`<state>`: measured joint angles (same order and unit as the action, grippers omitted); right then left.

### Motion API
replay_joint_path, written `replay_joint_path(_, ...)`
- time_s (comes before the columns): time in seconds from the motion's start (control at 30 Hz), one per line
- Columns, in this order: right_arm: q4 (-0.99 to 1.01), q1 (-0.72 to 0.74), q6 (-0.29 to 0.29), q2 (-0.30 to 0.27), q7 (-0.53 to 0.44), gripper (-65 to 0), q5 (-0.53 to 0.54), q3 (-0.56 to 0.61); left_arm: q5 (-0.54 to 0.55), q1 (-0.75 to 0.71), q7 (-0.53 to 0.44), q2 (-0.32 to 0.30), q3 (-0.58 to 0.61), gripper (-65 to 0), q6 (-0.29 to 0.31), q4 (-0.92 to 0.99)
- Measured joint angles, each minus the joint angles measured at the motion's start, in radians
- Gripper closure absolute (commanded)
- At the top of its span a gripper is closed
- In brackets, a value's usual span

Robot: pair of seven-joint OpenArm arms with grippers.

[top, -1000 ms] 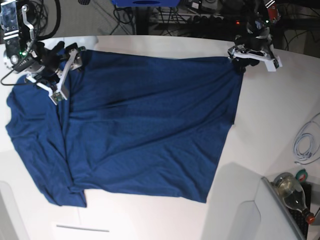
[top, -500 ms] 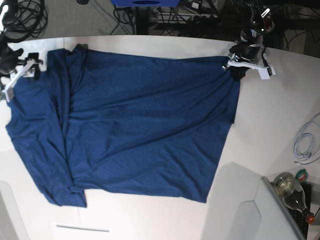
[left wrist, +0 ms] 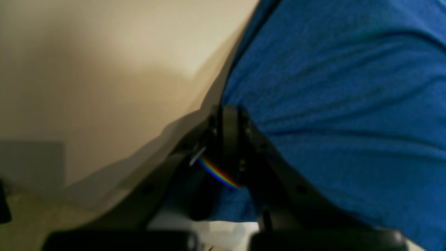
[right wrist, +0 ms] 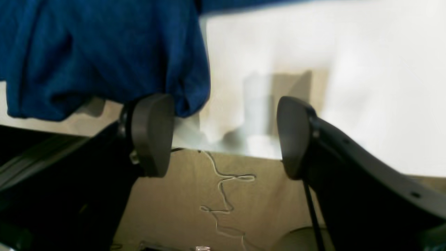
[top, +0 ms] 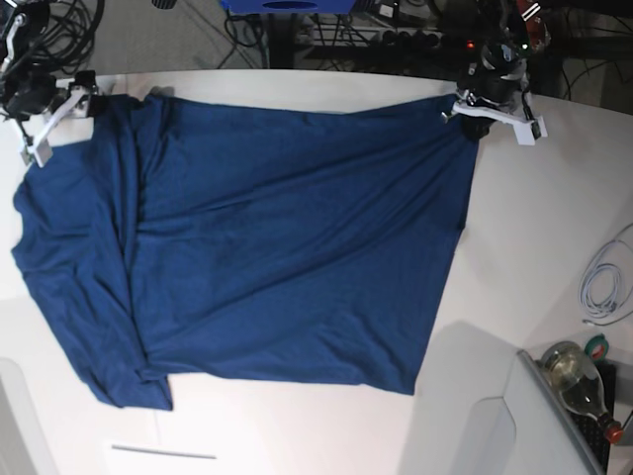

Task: Layout the t-shirt on the table in an organized manner, then fold the t-shirt properly
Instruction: 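Lift both held corners and drag the shirt away from the hem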

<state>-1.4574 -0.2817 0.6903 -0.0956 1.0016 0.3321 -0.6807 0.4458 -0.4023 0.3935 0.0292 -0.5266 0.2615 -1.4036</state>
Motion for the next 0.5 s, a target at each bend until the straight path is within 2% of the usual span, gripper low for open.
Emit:
replay_joint_path(0.3, -0.001, 0.018, 0.0, 0.016, 0.026, -42.9, 0.003, 0.007, -0.003, 0.004, 0.002, 0.001, 0.0, 0.0, -0.003, 0.0)
replay_joint_path(0.37, -0.048, 0.014, 0.0, 0.02, 0.082, -42.9, -0.002, 0.006, -0.003, 0.003, 0.002, 0.001, 0.0, 0.0, -0.003, 0.0)
replay_joint_path(0.5, -0.11, 0.018, 0.001, 0.029, 0.091, -43.2, 0.0, -0.003, -0.003, 0.003, 0.003, -0.005, 0.001, 0.0, -0.003, 0.0)
